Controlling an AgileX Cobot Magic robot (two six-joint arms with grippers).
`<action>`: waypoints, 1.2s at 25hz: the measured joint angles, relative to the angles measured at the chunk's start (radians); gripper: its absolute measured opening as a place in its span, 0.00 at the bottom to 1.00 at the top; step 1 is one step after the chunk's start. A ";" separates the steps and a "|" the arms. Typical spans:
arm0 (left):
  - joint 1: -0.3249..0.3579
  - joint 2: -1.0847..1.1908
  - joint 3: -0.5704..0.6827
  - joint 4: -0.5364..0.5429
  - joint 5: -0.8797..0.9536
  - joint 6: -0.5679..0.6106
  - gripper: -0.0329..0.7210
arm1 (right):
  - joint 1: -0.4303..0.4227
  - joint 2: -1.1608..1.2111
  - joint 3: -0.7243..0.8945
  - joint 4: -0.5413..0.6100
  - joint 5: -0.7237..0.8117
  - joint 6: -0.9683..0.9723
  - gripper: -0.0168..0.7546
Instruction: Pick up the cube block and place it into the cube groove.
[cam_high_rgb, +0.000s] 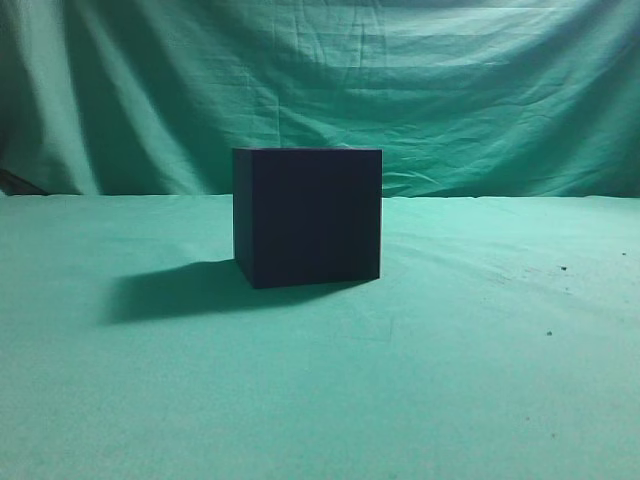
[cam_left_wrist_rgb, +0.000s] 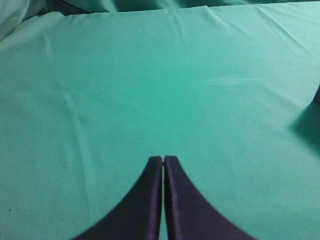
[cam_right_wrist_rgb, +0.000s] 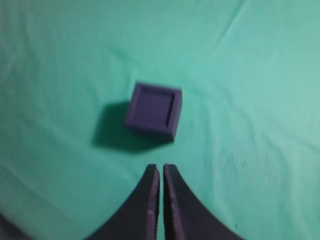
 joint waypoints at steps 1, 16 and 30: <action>0.000 0.000 0.000 0.000 0.000 0.000 0.04 | 0.000 -0.041 0.051 0.006 -0.021 0.000 0.02; 0.000 0.000 0.000 0.000 0.000 0.000 0.04 | 0.000 -0.624 0.549 0.095 -0.276 -0.068 0.02; 0.000 0.000 0.000 0.000 0.000 0.000 0.04 | -0.149 -0.805 0.644 0.069 -0.430 -0.295 0.02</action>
